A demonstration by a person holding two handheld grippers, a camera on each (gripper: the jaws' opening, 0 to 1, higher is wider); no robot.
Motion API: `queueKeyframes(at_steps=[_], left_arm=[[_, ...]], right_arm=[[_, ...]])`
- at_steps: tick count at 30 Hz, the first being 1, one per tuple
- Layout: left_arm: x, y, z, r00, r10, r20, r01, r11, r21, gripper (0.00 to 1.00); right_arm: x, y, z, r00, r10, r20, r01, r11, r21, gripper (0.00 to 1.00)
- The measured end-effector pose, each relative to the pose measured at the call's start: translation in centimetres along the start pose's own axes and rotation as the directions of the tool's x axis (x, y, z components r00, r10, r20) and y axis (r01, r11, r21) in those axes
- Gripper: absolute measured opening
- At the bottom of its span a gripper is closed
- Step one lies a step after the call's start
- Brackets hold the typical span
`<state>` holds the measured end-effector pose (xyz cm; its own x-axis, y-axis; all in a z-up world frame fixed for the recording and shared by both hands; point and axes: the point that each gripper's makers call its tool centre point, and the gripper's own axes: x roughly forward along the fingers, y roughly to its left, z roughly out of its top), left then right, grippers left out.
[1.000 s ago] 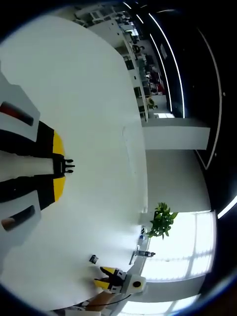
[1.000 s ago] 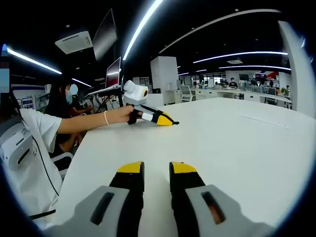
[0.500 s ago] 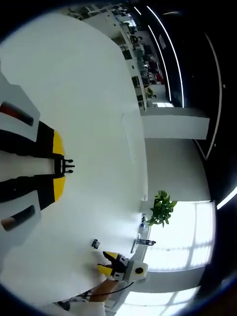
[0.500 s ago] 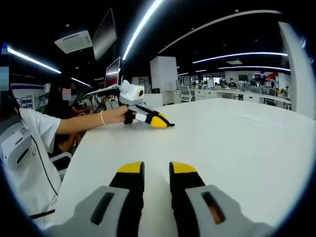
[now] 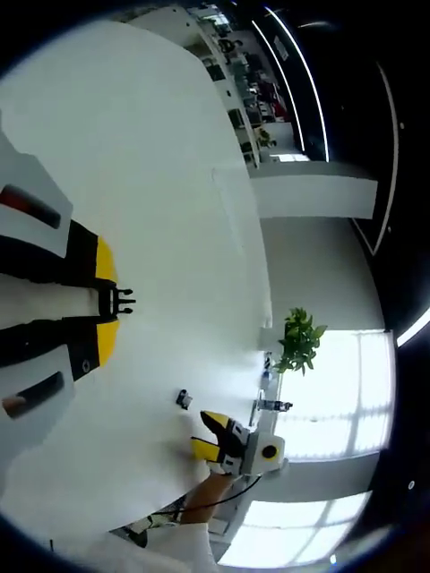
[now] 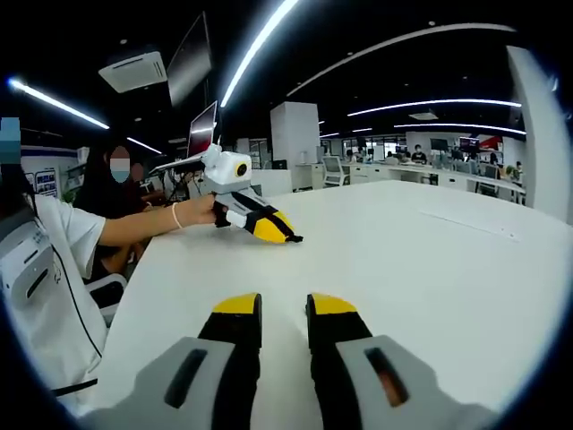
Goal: Snap the two parts of the plastic buckle together until the buckle closes and remains connected.
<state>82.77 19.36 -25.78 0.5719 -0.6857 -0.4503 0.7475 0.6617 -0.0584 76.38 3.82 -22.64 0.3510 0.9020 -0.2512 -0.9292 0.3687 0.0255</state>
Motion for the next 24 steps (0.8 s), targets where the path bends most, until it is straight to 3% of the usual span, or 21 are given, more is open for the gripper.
queueKeyframes(at_steps=[17,24], left_arm=[[-0.7,-2.4,0.8,0.997,-0.076,0.026,0.076,0.997,-0.004,0.11],[-0.9,-2.5,0.7,0.997,-0.065,0.039,0.066,0.998,-0.014,0.11]], right_arm=[[0.1,0.1,0.8,1.0,0.002,0.015,-0.001,1.0,-0.026,0.19],[0.2,0.0,0.8,1.0,0.015,0.003,-0.015,0.999,-0.051,0.19]])
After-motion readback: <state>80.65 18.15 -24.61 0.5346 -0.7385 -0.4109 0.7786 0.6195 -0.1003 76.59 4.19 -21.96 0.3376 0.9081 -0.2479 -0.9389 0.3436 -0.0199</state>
